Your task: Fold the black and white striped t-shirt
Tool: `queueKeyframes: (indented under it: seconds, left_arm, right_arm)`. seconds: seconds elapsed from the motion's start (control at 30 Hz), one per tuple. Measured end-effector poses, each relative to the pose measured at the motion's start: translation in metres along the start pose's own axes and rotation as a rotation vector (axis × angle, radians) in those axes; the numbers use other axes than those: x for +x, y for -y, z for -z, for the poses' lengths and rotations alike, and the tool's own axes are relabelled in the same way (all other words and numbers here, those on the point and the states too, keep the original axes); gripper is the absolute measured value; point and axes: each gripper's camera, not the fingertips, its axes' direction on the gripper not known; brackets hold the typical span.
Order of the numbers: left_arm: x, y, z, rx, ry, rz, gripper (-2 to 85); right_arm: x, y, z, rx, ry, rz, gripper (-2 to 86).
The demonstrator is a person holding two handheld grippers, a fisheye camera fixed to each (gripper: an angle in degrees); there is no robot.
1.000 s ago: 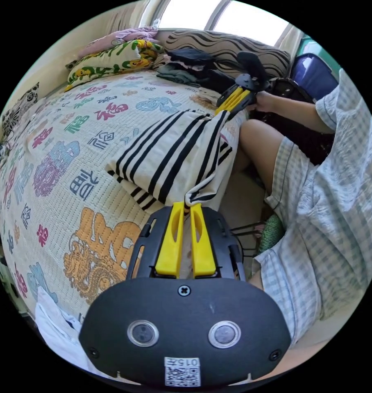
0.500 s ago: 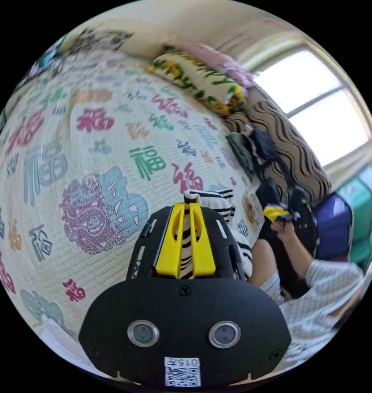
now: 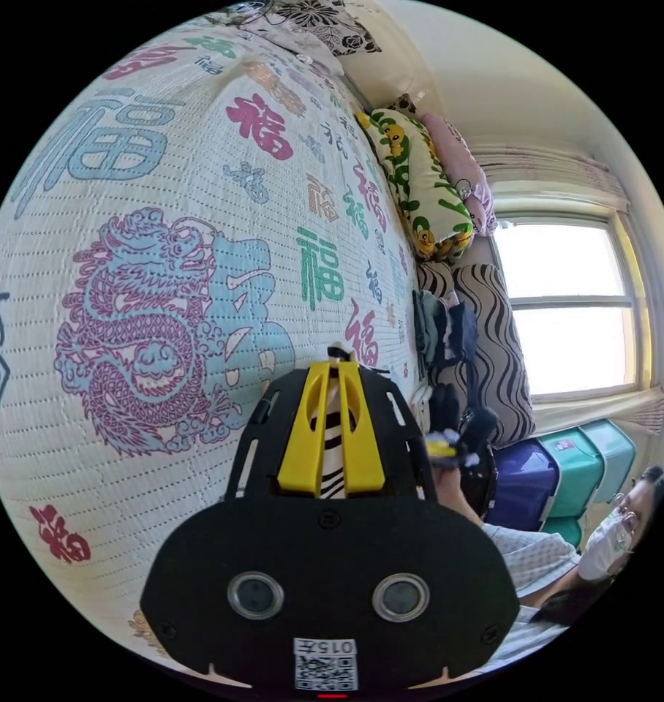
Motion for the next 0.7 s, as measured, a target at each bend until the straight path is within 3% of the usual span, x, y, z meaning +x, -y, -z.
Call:
queueKeyframes:
  seconds: [0.07,0.17,0.2,0.37,0.43,0.47,0.5,0.57,0.63,0.7]
  left_arm:
    - [-0.002,0.006,0.0,0.0,0.001,-0.008,-0.2]
    - [-0.005,0.015,-0.004,-0.004,0.008,-0.011,-0.2]
    - [-0.006,0.016,-0.006,0.0,0.003,-0.016,-0.2]
    - [-0.017,0.019,-0.007,0.019,-0.044,-0.011,-0.1]
    - [-0.02,0.019,-0.006,0.019,-0.056,-0.001,-0.1]
    - [-0.021,0.019,-0.004,0.024,-0.057,-0.003,-0.1]
    - [-0.022,0.018,-0.002,0.028,-0.051,-0.01,-0.1]
    - [-0.023,0.018,-0.002,0.029,-0.047,-0.023,-0.1]
    - [-0.026,0.018,-0.003,0.034,-0.061,-0.014,-0.1]
    - [-0.029,0.018,-0.004,0.044,-0.073,-0.021,-0.2]
  right_arm:
    - [0.033,-0.002,0.058,0.252,-0.09,-0.178,-0.7]
    - [0.034,0.001,0.095,0.317,0.026,-0.095,-0.6]
    - [0.03,0.004,0.093,0.279,0.055,-0.067,-0.6]
    - [-0.035,0.014,-0.003,-0.316,0.249,0.188,-0.5]
    - [-0.034,0.013,-0.029,-0.396,0.096,0.163,-0.3]
    - [-0.022,0.014,-0.028,-0.341,-0.032,0.076,-0.1]
    - [-0.014,0.013,-0.022,-0.294,-0.022,0.03,0.0]
    - [0.011,0.001,0.012,-0.05,0.303,-0.052,1.3]
    - [0.026,-0.014,0.029,0.05,0.37,-0.125,7.3]
    - [0.036,-0.029,0.039,0.109,0.293,-0.206,10.8]
